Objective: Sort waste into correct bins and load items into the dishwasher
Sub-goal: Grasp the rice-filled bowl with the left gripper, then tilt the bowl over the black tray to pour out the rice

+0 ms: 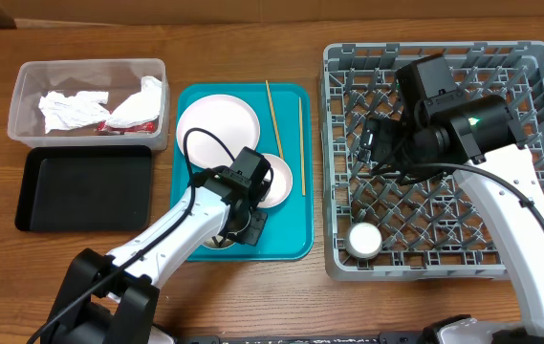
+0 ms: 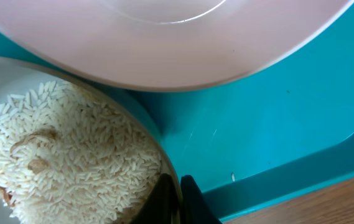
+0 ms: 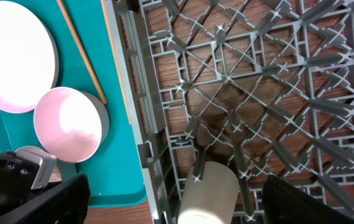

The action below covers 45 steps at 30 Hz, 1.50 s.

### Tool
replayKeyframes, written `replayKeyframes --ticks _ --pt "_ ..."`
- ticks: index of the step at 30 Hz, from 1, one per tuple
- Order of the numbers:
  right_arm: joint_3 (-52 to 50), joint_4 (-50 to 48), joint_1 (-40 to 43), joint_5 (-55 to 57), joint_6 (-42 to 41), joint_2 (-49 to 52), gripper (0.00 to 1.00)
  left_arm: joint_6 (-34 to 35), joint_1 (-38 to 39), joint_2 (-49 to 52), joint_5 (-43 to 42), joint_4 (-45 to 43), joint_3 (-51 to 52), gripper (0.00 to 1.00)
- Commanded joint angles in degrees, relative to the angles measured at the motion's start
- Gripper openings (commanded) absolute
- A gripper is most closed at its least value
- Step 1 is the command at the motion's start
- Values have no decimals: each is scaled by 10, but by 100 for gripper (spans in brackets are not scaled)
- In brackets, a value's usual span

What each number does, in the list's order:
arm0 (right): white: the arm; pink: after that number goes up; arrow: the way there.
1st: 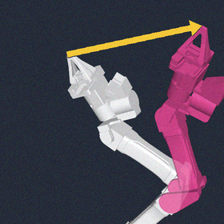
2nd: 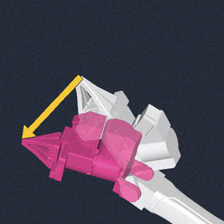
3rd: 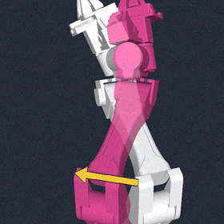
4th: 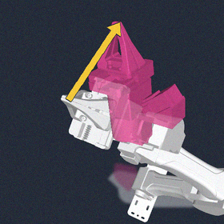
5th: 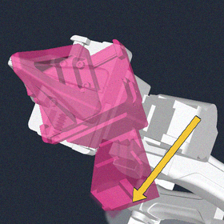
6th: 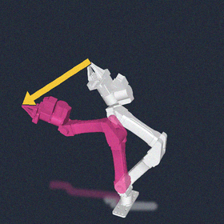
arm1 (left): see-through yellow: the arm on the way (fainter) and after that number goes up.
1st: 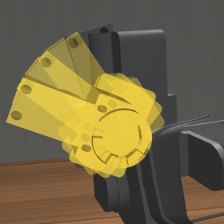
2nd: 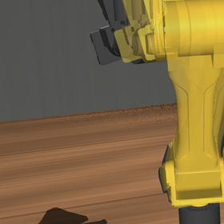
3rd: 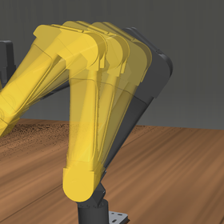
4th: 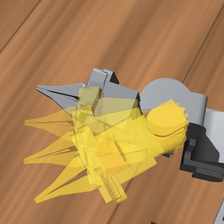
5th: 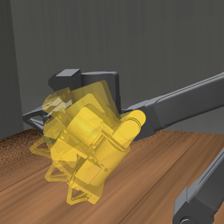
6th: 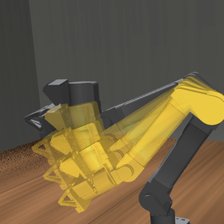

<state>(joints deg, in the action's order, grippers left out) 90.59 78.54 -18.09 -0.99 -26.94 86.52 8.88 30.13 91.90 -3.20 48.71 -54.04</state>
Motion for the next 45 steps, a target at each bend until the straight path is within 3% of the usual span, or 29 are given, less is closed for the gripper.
replayKeyframes --ticks 1,8,14,31,38,45 --pt "13 -1 2 10 4 -6 90 18 -10 -4 -7 42 -32 4" --pt "13 -2 2 10 4 -6 90 2 -51 -12 -21 217 -215 4" --pt "13 -7 2 10 17 -6 90 -45 -108 -12 -76 278 -314 4" --pt "13 -35 2 10 17 -6 91 -245 -555 12 -421 271 -318 4" --pt "13 -41 2 10 17 -6 91 -274 -662 92 -573 258 -311 4" --pt "13 -46 2 10 19 -6 91 -291 -706 193 -681 289 -311 4"
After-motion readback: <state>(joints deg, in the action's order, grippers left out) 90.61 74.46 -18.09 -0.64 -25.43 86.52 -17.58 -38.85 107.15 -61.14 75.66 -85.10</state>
